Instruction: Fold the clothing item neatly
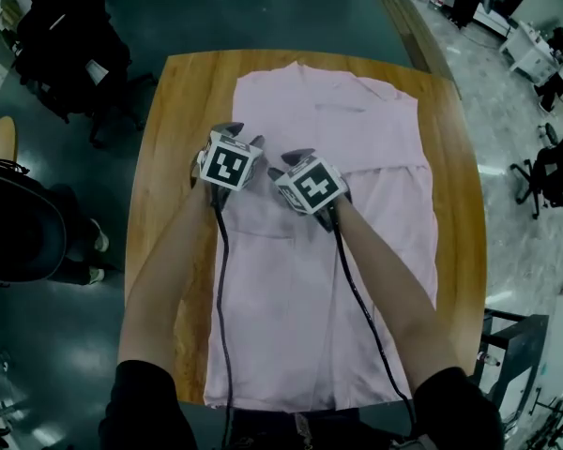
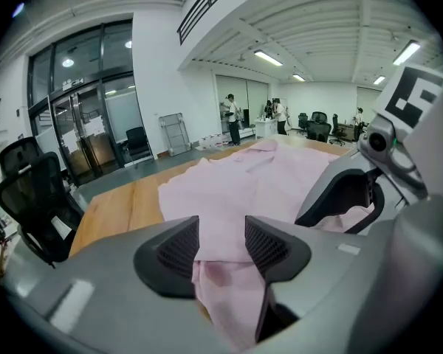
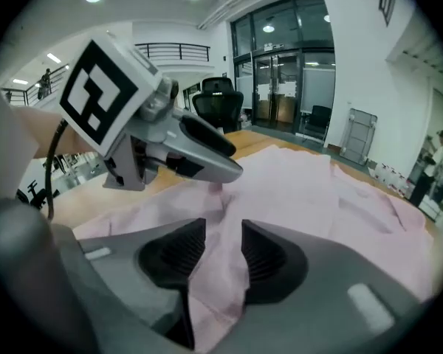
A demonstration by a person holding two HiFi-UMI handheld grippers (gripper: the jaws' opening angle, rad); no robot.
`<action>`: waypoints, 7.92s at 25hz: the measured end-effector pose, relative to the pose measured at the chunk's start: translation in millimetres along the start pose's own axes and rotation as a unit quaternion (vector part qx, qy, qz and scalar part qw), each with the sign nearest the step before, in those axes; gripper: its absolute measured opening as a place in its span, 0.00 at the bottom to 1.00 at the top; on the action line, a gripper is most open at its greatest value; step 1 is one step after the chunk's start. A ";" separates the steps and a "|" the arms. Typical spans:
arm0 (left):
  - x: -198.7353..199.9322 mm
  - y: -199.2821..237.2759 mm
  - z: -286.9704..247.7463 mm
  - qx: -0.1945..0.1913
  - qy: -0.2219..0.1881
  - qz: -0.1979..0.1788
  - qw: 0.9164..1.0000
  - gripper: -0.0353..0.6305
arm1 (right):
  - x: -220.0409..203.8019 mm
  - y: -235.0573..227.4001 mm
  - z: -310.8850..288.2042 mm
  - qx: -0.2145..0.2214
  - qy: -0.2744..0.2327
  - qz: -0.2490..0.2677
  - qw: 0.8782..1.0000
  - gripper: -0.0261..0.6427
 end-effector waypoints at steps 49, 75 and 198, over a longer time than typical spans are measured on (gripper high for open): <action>70.1 2.9 15.2 0.046 -0.037 -0.017 0.998 0.07 | -65.1 -200.3 174.8 -0.198 -0.091 -0.146 0.965 0.10; 131.7 74.1 -195.9 -0.024 0.038 -0.121 0.992 0.31 | -32.2 -381.5 0.3 -0.082 0.020 0.150 0.985 0.22; -80.9 -97.6 100.1 0.183 -0.017 0.174 0.967 0.12 | -255.0 -122.8 226.1 -0.262 0.016 -0.173 0.949 0.06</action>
Point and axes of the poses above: the fingertips, and each gripper's own axes: z backward along the fingers, y to its left, x out of its top, the point moved 7 cm from there along z, backward along the fingers, and after that the axes turned 7 degrees about -x, right-handed, at the moved point
